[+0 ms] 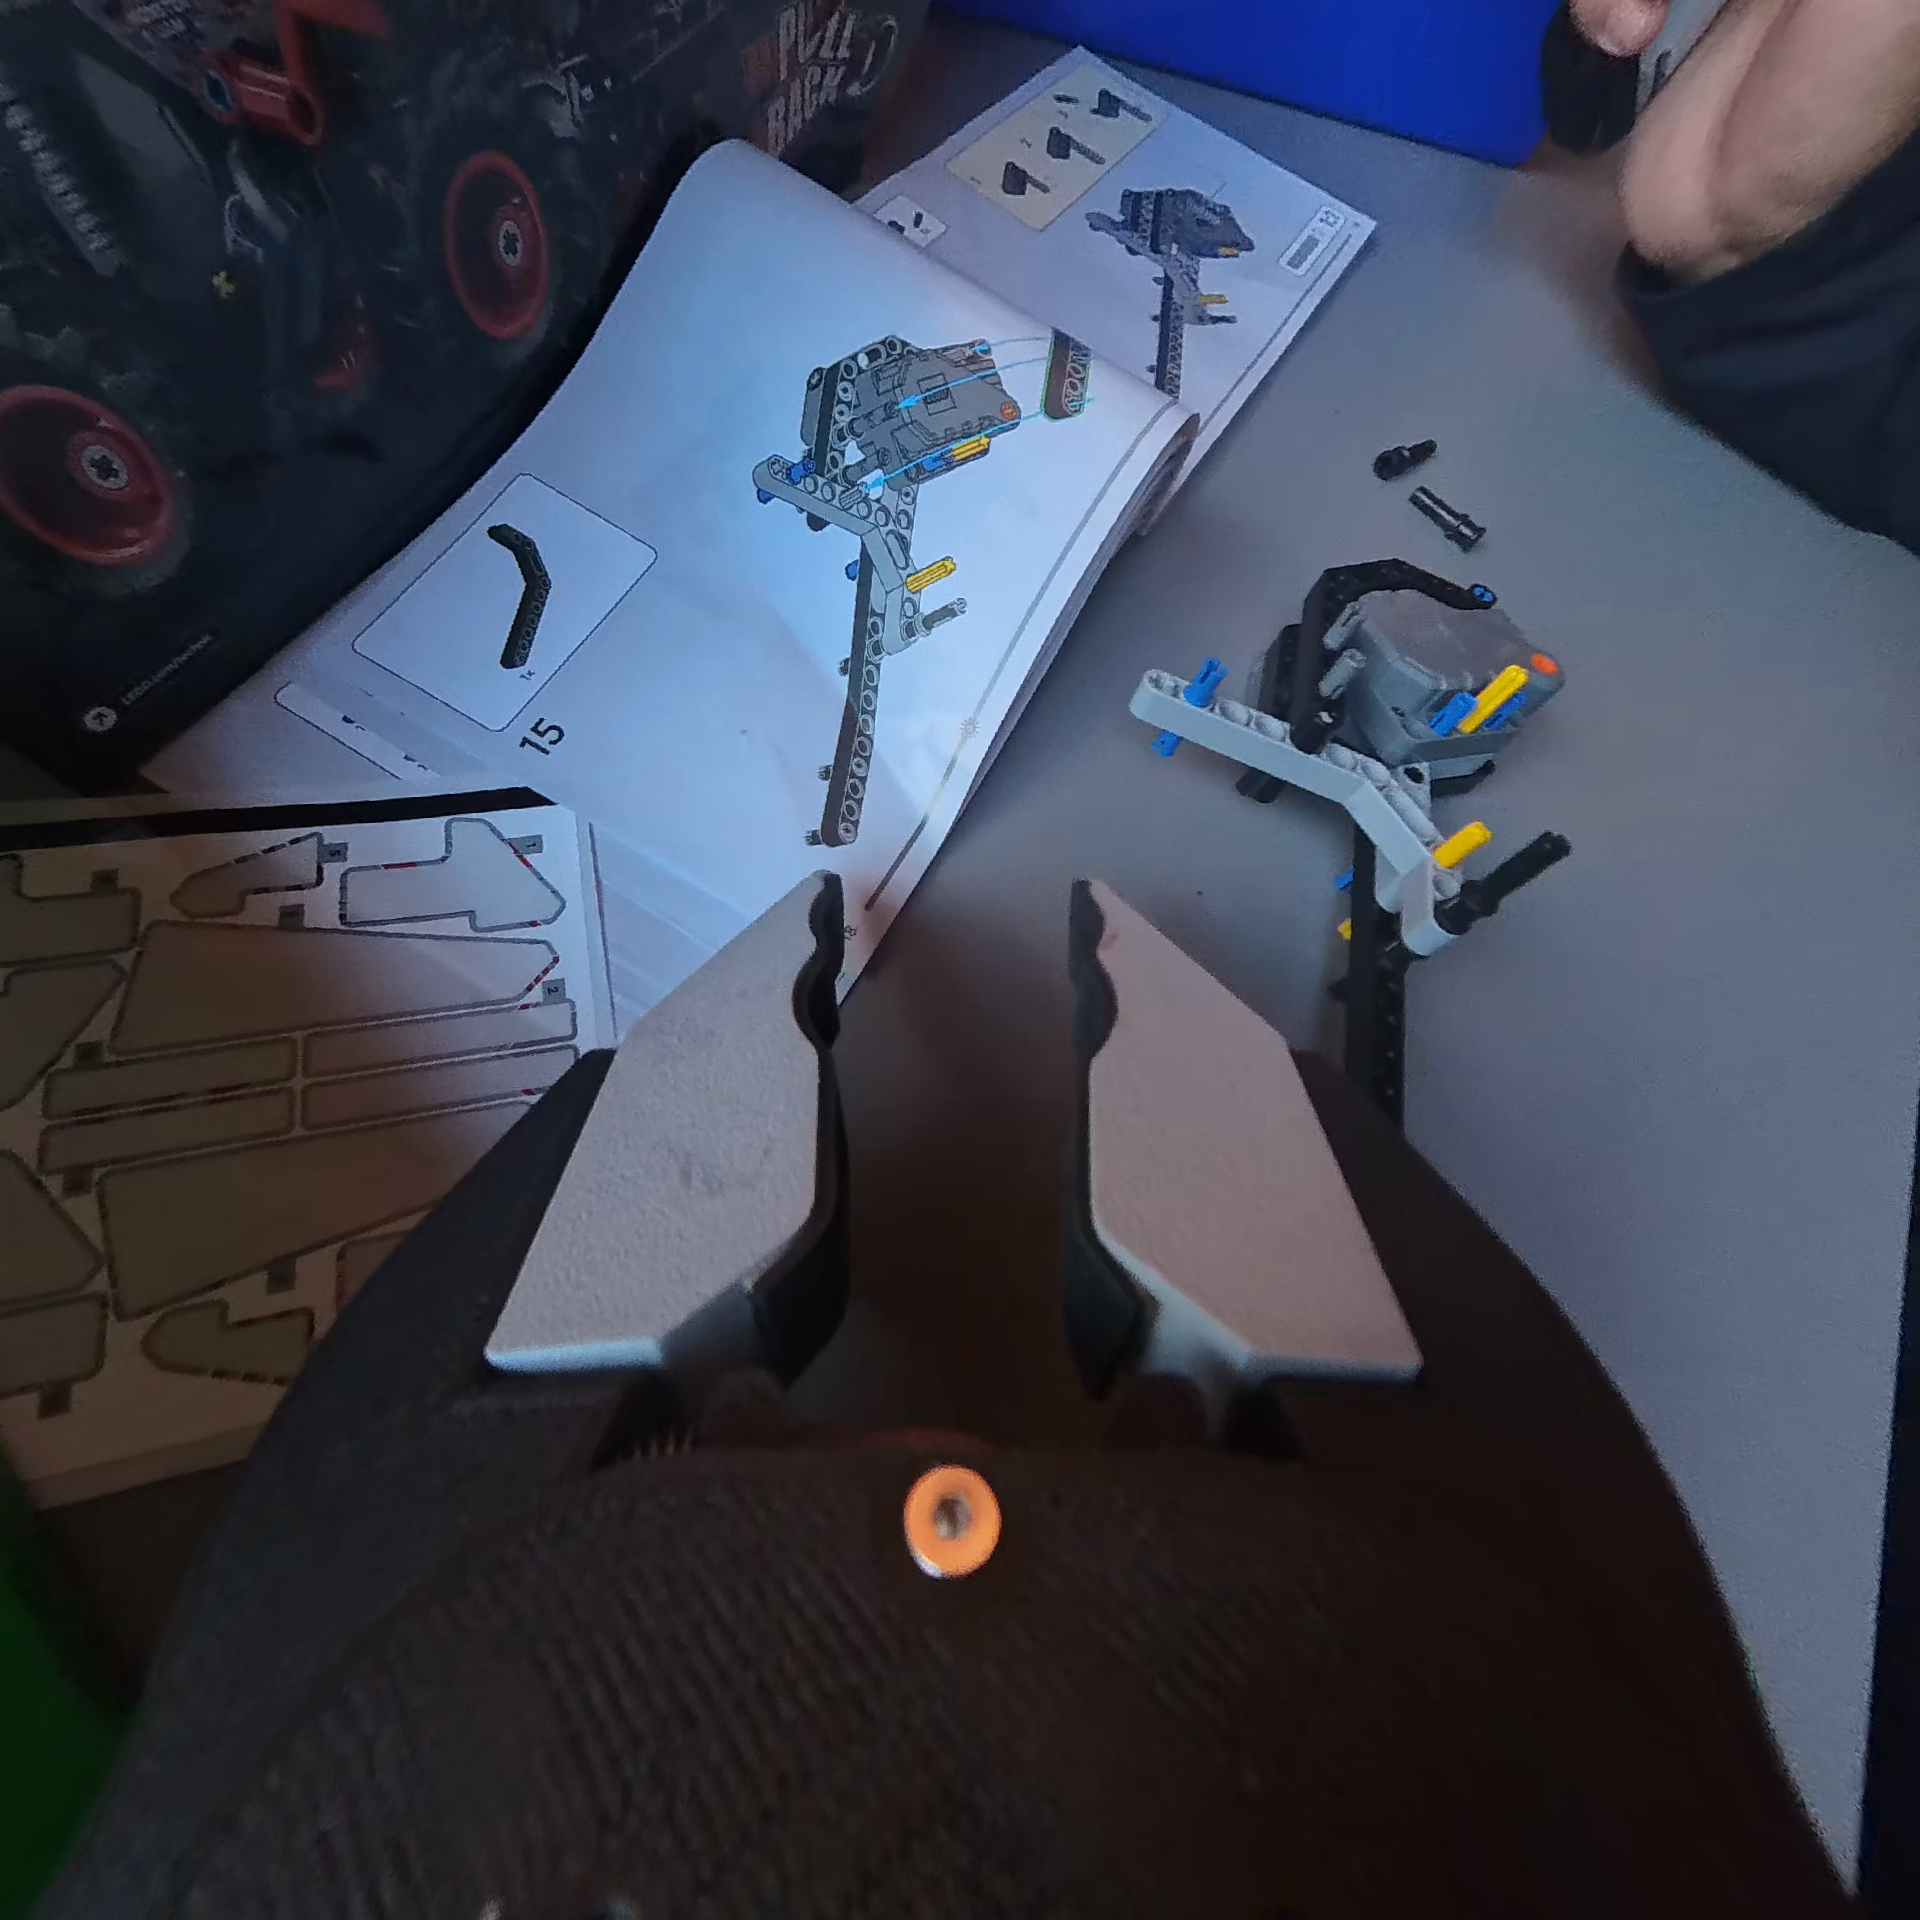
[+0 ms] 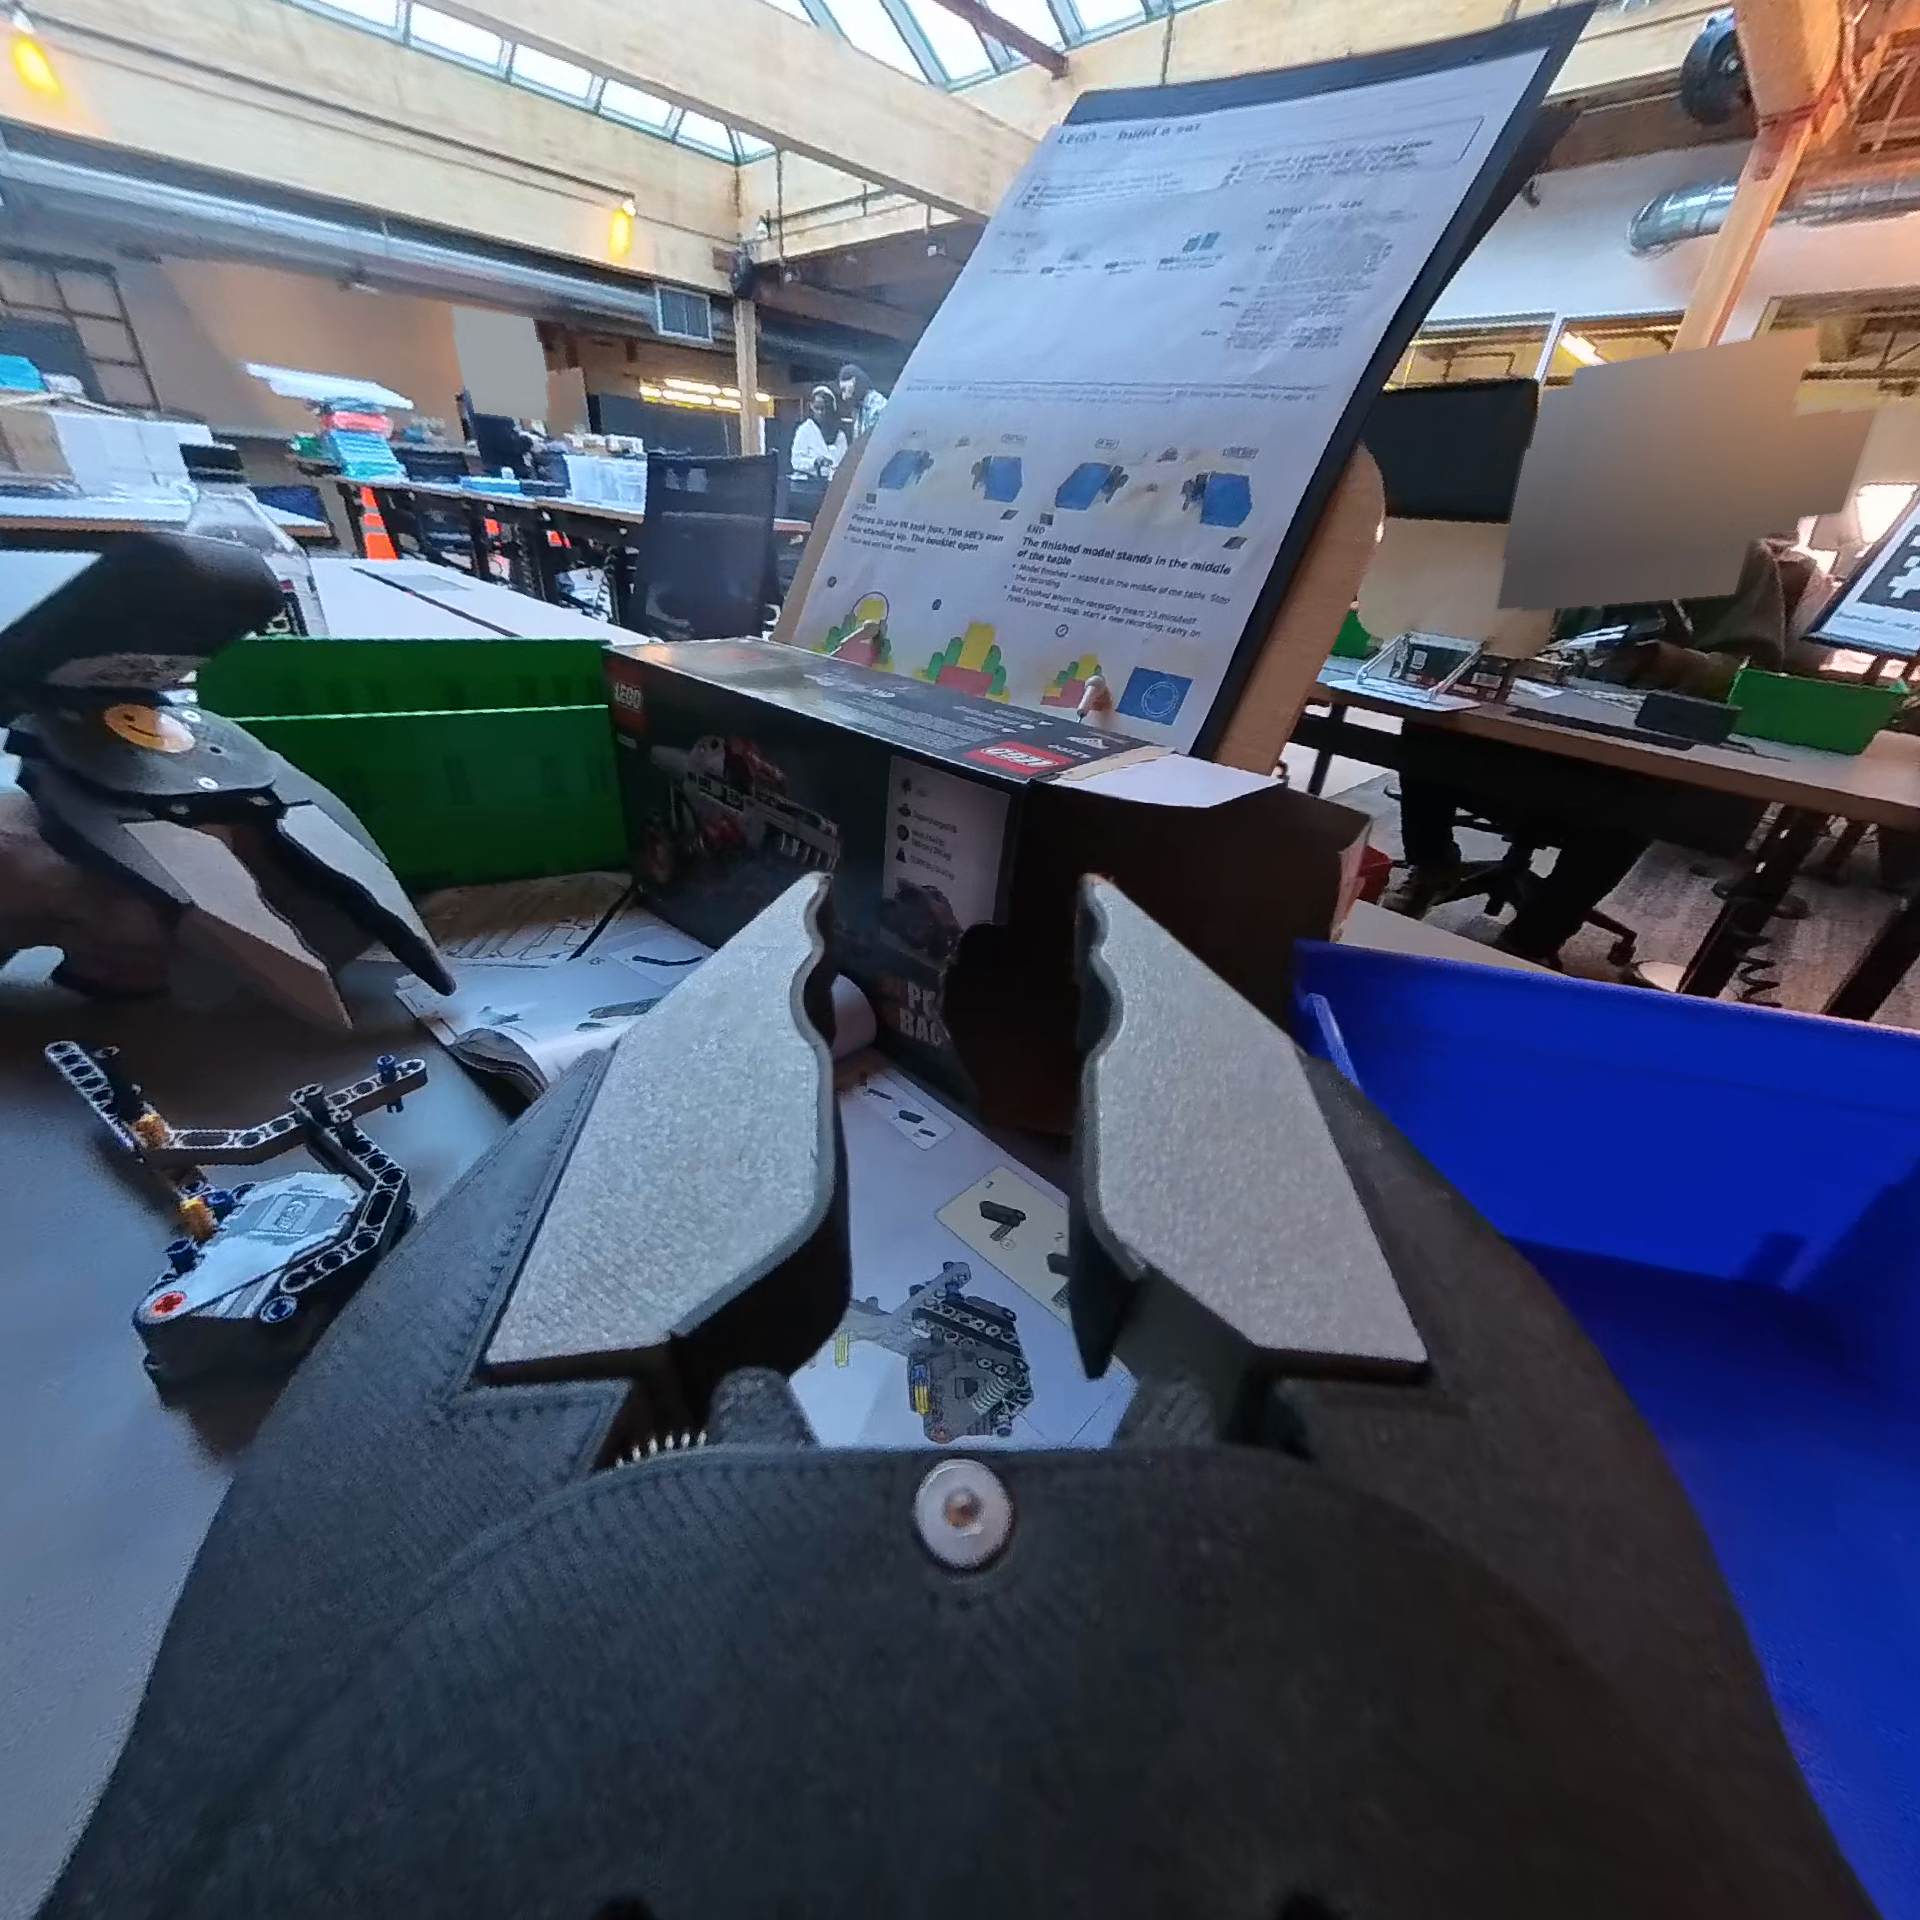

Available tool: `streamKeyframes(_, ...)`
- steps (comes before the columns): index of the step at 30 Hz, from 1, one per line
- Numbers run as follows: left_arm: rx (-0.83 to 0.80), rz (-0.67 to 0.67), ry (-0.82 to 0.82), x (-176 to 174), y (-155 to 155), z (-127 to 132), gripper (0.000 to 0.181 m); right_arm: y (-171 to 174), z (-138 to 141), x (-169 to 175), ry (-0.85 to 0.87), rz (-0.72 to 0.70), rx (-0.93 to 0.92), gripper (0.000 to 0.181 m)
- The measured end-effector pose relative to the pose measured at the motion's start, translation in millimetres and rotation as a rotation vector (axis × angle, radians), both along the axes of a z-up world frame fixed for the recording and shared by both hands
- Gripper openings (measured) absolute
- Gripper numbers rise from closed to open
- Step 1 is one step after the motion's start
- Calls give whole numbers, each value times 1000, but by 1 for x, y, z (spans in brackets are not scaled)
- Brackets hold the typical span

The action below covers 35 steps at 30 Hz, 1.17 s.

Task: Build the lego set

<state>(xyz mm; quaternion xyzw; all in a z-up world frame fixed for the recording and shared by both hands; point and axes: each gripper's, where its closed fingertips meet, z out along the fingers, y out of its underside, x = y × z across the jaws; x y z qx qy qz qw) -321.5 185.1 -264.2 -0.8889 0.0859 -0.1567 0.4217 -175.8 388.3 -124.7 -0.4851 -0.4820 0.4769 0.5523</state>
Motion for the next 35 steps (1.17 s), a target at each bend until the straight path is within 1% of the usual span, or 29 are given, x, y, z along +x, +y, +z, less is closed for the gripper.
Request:
streamKeyframes(4, 8, -8, 24, 2, -1, 0, 41, 3, 3, 3, 10, -7, -1, 40)
streamKeyframes(22, 5, -3, 12, 0, 0, 0, 40, 3, -9, -5, -29, -4, -5, 38)
streamKeyframes(27, 5, -8, 43, 1, -1, -1, 41, 3, -10, -5, -37, -9, 11, 36)
streamKeyframes(35, 8, -4, 47, 1, 0, -1, 40, 5, -17, -8, -64, -19, 27, 36)
